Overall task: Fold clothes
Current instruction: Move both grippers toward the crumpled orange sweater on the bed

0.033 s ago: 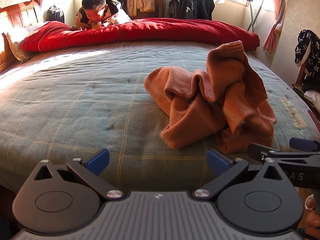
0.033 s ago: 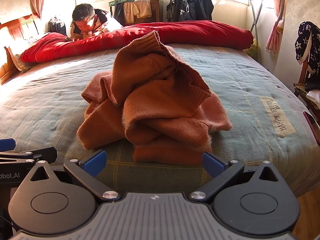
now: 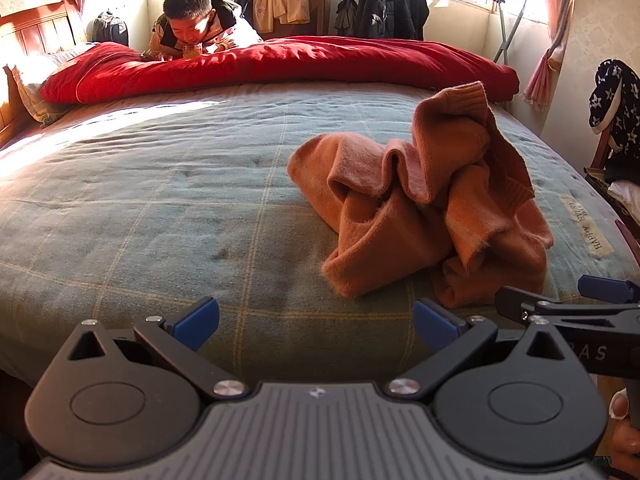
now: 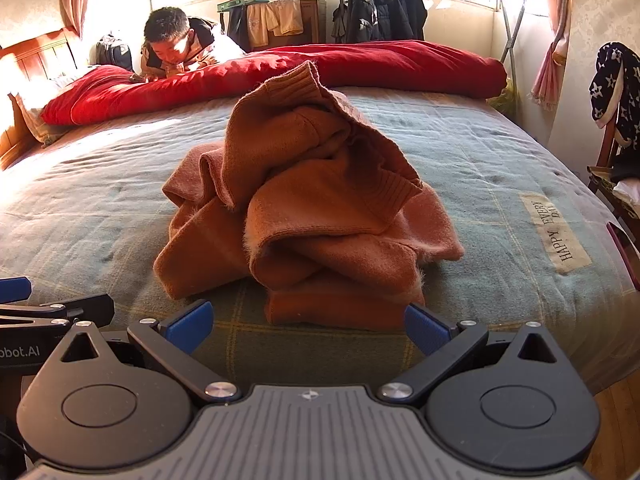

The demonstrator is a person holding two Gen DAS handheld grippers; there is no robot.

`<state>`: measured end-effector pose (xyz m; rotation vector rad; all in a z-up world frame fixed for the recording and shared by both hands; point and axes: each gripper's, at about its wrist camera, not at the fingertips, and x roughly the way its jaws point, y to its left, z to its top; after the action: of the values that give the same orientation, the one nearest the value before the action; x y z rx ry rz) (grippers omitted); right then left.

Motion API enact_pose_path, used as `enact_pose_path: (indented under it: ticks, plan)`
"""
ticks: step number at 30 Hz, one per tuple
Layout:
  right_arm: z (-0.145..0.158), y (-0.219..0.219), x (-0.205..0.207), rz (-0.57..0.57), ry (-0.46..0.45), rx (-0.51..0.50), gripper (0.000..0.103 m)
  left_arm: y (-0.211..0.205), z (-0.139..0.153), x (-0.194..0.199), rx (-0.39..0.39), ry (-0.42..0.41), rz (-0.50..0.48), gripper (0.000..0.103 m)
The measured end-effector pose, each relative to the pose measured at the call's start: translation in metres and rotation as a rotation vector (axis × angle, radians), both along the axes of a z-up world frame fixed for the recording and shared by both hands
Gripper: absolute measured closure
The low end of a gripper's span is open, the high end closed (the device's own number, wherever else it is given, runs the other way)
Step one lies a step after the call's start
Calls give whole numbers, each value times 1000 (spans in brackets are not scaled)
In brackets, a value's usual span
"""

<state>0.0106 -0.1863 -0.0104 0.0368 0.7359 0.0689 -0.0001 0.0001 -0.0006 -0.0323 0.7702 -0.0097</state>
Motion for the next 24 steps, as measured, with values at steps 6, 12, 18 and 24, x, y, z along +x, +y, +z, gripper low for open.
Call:
enact_pose_path:
  ticks: [6,12,18,24]
  plan:
    - [0,0,0,0,2,3,0,-1,-1,1,4,5,6,1]
    - [0,0,2,-4,4,0,0,2,-4,2,0,5,7,1]
    - [1,0,2,-6,10,0,0,4,-6,3,-9,13,1,1]
    - [0,0,3,-8,12,-1,0,4,-8,5,-10,19,2,1]
